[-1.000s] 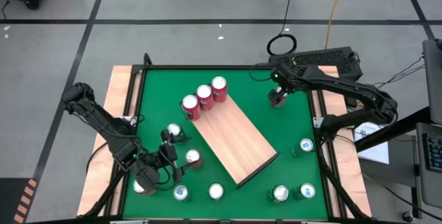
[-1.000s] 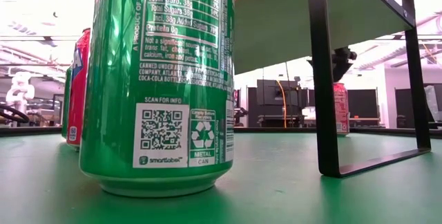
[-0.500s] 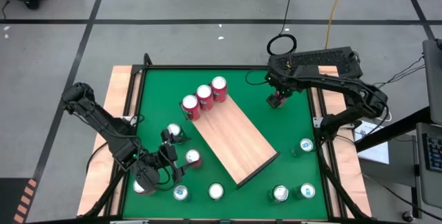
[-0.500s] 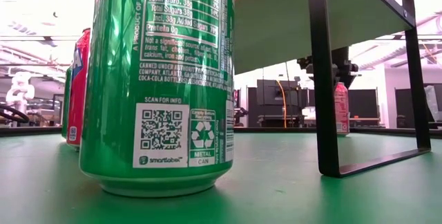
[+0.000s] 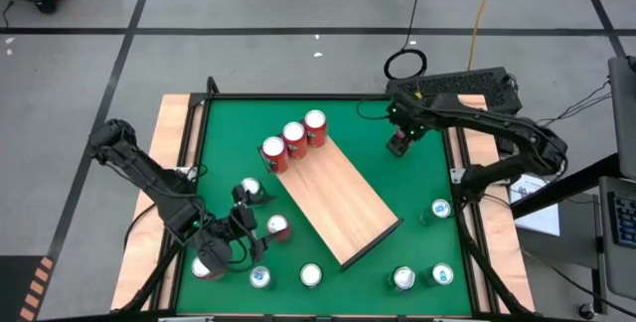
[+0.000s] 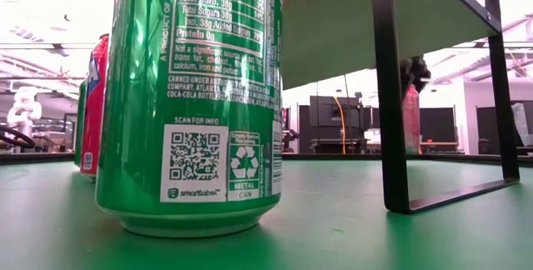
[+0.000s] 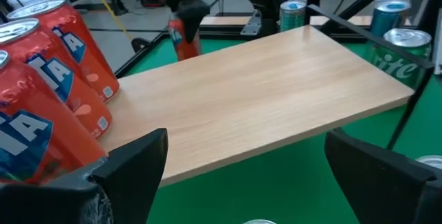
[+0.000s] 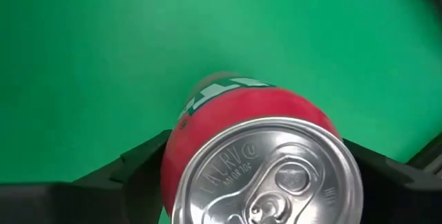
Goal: Place canned beverage on shelf
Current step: Put the red soda can on the shelf
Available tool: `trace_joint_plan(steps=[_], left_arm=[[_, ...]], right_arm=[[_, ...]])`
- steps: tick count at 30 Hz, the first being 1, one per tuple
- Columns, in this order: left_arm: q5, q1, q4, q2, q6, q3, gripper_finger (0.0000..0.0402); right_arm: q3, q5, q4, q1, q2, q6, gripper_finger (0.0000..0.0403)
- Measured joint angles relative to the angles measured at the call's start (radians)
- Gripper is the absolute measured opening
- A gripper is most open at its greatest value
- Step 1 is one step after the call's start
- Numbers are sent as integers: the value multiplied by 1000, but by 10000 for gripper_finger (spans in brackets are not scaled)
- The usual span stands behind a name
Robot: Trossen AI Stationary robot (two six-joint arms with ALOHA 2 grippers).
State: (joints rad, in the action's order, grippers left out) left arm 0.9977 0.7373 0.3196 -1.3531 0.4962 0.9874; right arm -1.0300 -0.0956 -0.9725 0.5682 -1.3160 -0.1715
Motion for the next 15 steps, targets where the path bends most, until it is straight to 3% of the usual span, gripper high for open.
trace_joint_plan(steps=[6,15], left_arm=[[46,-61,-65,0,-14,0,384],[16,-178,-143,0,-58,0,384]], right_arm=[[-77,-7,-16,-46,118,87,304],[-260,-5,-45,-216,241,111,304]])
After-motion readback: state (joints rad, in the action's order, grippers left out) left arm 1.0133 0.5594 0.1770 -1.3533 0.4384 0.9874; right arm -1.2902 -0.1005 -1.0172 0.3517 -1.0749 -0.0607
